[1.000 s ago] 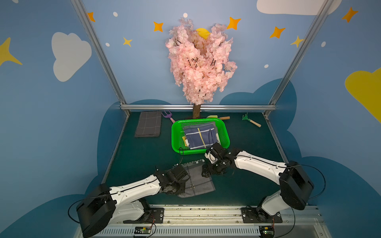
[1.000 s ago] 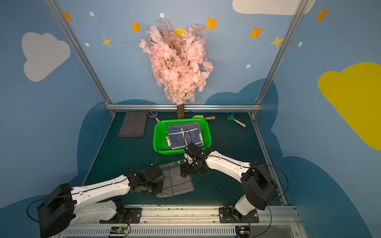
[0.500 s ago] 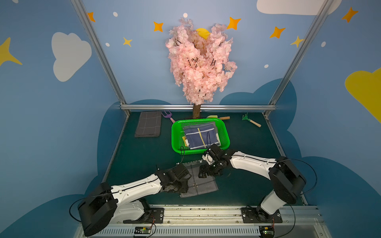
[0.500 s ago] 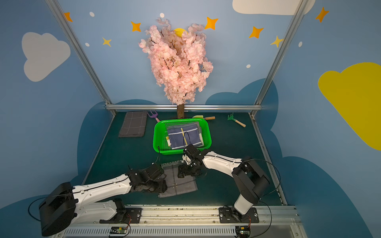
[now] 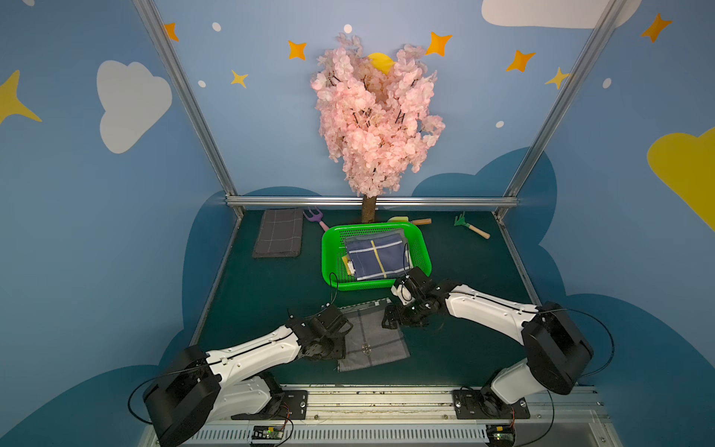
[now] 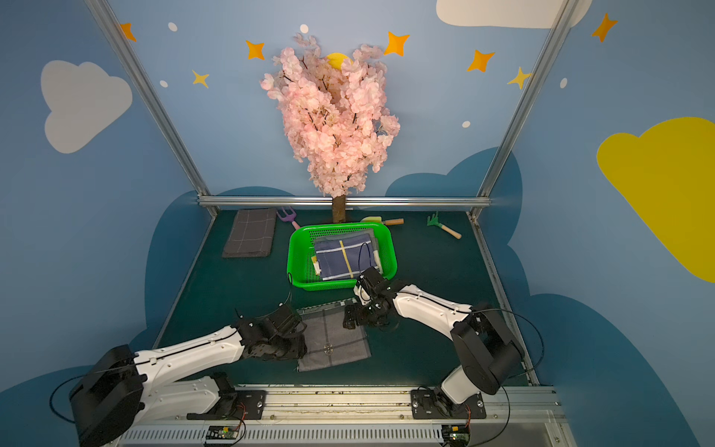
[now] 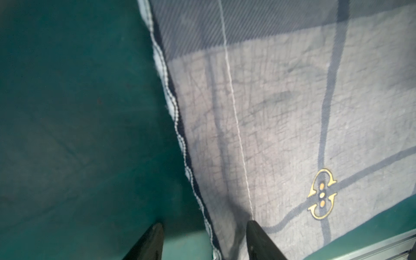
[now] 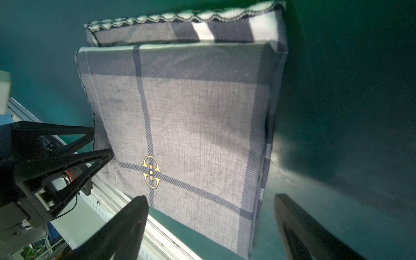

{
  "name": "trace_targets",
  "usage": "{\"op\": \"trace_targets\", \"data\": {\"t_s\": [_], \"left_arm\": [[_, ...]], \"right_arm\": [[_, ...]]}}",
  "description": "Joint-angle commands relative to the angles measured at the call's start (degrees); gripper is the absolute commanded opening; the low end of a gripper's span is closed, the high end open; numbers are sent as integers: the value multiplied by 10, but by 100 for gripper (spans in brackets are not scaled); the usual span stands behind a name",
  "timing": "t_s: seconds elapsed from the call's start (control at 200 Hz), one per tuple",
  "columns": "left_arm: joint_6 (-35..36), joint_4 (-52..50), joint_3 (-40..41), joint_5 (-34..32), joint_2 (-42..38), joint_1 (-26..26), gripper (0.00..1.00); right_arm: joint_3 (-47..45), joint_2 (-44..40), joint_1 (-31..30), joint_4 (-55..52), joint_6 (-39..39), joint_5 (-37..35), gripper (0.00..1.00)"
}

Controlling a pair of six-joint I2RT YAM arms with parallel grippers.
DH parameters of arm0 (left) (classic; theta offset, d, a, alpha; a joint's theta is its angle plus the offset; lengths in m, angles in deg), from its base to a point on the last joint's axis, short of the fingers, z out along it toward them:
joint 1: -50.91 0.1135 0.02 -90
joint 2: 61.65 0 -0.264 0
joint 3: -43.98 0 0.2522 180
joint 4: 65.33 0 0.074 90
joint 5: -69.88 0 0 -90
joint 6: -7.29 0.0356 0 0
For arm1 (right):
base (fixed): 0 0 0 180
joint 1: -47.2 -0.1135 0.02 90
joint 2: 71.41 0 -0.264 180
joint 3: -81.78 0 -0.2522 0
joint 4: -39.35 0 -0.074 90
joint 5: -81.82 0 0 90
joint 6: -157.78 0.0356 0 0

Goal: Put the folded pillowcase in the basket
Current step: Pick up the pillowcase at the center of the board.

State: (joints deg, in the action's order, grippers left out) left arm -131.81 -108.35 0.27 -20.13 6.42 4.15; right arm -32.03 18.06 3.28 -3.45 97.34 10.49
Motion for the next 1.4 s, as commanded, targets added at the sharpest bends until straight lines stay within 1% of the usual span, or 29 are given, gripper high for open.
{"op": "trace_targets", "data": {"t_s": [0.0,0.145,0.24,0.35,0.481,0.521,0.551,0.586,0.636,0.681,0.731,0.746,0.766,0.856,0.896,0.931,1.141,1.292,1.397], "left_arm": [[23,22,6,10,20,14,63],[35,48,7,36,31,31,63],[43,70,3,58,46,34,63],[52,82,-17,80,70,36,63],[57,81,-47,97,106,35,61],[59,78,-51,97,116,35,59],[60,77,-54,97,122,36,55],[60,77,-54,97,126,36,47],[58,75,-55,95,127,35,34],[58,73,-53,93,125,35,24],[58,69,-51,89,120,35,12],[58,68,-51,87,119,35,7],[57,65,-50,85,116,35,4],[54,63,-48,81,107,35,3],[54,62,-47,81,102,35,3],[53,62,-46,80,97,34,3],[50,43,-56,61,27,16,3],[55,12,-82,38,-30,6,3],[61,-2,-100,36,-49,5,3]], "right_arm": [[-7,34,0,30,0,15,92],[9,62,1,41,0,10,92],[28,75,-4,38,-2,20,92],[45,83,-16,21,-6,14,92],[40,83,-24,23,-2,15,91],[36,83,-24,25,0,11,90],[32,83,-24,25,2,9,89],[28,83,-24,26,3,7,87],[22,82,-24,27,5,4,83],[17,83,-24,28,8,-1,78],[12,83,-24,28,12,-3,68],[10,83,-24,30,13,-4,64],[7,82,-25,31,14,-4,57],[0,79,-26,37,22,-6,21],[-1,76,-27,36,23,-8,9],[0,74,-27,34,23,-10,0],[24,36,-35,-9,17,-30,0],[58,-25,-45,-53,9,-54,0],[88,-65,-45,-86,0,-69,0]]}}
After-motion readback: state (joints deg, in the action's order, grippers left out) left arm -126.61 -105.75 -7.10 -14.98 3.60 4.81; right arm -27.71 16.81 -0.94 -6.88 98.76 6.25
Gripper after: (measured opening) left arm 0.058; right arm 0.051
